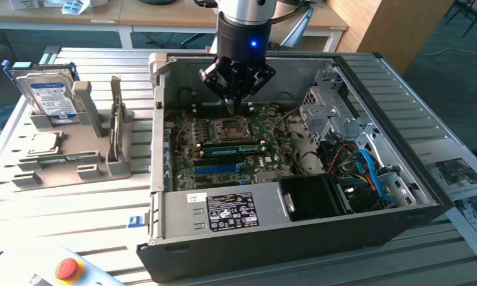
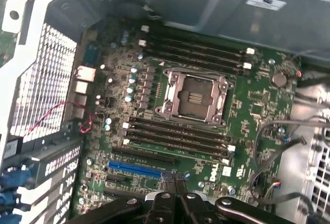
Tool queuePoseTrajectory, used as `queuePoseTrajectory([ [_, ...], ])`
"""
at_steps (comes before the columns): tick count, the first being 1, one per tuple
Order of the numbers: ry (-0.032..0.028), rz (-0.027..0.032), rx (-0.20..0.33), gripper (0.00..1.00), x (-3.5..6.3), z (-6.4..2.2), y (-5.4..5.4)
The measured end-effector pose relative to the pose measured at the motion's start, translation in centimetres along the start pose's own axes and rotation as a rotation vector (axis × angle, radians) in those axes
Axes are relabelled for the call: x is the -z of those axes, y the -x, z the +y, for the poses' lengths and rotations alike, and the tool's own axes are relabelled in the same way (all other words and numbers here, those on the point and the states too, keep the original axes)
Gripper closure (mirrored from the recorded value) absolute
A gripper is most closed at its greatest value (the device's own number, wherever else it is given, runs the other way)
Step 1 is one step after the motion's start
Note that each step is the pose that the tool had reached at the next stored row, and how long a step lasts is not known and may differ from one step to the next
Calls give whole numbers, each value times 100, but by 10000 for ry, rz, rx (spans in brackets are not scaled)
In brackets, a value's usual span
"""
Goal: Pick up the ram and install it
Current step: 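Press down the ram until it locks into place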
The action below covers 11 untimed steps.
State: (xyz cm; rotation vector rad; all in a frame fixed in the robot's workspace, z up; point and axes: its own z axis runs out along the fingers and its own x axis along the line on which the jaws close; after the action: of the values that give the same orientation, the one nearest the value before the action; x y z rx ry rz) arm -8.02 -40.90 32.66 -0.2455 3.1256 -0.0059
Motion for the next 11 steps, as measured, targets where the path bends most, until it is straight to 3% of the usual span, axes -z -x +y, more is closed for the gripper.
queuePoseTrajectory([
  [11, -10, 7, -1600, 90, 0, 0, 0],
])
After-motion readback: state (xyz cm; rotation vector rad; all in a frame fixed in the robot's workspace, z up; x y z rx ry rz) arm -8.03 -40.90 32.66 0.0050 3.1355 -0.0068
